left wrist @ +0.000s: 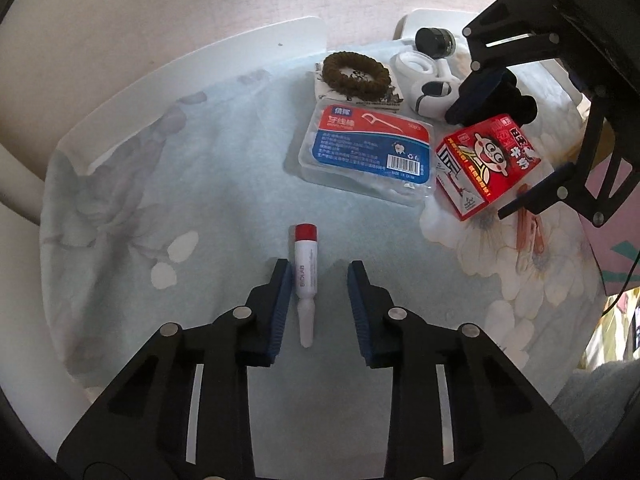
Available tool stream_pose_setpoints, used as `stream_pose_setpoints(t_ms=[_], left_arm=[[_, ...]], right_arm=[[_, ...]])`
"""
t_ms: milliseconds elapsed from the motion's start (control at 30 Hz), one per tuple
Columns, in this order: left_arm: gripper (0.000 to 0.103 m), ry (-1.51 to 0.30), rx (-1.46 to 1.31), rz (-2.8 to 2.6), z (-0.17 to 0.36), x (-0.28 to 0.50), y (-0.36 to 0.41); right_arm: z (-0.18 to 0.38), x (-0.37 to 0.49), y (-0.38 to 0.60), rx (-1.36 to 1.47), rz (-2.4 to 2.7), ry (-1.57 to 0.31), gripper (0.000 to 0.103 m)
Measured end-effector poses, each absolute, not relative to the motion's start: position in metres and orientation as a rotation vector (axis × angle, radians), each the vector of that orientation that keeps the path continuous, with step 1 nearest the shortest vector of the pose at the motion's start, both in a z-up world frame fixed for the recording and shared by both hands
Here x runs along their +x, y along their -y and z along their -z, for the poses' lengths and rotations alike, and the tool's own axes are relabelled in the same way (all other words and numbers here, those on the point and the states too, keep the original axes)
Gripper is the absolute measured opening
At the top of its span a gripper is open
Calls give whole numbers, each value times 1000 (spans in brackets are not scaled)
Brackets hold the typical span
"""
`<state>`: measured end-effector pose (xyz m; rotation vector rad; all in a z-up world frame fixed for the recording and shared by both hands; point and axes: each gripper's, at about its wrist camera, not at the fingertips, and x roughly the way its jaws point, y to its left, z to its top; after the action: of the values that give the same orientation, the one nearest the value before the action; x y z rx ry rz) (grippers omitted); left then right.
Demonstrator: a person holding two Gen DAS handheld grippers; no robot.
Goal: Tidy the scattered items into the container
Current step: 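Grasp the red-capped white tube with the left tool while the right tool grasps the red milk carton, then lift both held items and carry them toward the cardboard box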
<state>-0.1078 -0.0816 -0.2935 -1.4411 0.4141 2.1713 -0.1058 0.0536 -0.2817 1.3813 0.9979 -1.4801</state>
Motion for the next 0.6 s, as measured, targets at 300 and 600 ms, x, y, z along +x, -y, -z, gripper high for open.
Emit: stream_pose_setpoints(t_ms=[300, 600], left_arm=[[10, -371, -1430, -2188, 293, -118, 84], [10, -363, -1413, -2203, 281, -116, 83]], right_arm=[[289, -99, -54, 1396, 1484, -965, 46], [279, -95, -60, 1396, 1543, -952, 46]])
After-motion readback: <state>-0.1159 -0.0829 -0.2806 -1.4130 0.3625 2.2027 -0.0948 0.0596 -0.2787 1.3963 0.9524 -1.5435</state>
